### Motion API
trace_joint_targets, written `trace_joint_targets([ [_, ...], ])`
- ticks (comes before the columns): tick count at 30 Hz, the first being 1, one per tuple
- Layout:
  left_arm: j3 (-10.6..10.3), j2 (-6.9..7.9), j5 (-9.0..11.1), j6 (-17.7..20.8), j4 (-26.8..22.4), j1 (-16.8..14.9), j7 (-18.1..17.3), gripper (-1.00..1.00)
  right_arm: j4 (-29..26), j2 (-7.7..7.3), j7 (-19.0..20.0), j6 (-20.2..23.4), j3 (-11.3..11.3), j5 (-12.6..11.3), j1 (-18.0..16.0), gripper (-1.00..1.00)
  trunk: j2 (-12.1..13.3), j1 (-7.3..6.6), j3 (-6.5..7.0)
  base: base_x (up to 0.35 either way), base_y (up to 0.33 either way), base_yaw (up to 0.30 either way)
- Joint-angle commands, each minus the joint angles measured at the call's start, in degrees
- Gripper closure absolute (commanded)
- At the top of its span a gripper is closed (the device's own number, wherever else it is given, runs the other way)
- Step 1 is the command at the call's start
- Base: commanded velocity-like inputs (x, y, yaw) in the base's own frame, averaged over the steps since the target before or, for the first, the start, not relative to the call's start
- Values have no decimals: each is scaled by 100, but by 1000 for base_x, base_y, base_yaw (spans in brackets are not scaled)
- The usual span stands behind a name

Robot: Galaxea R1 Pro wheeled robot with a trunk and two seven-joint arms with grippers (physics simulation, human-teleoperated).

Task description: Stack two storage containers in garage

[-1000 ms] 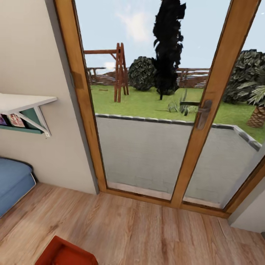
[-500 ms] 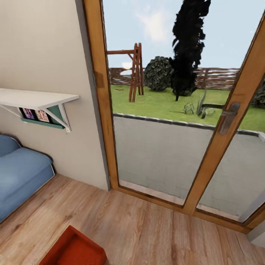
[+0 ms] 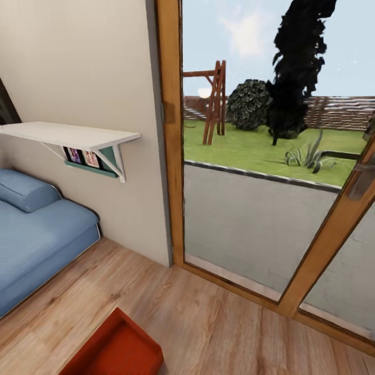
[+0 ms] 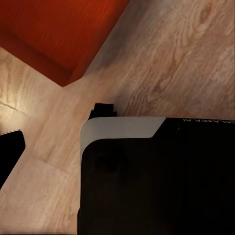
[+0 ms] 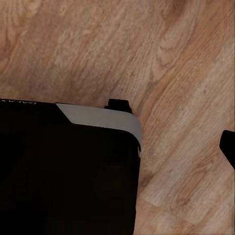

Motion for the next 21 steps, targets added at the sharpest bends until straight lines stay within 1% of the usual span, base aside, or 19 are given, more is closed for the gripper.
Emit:
trace_joint_targets([
  [1,-1,-2,31,9,-1,-3,8,-100,16,5,-4,-34,49,-55,-6,-100,-5,1,-7,0,0,271],
  [21,0,-2,34,9,-1,-3,26,-100,18,6,-4,-34,49,-55,-6,-100,-5,1,-7,0,0,271],
])
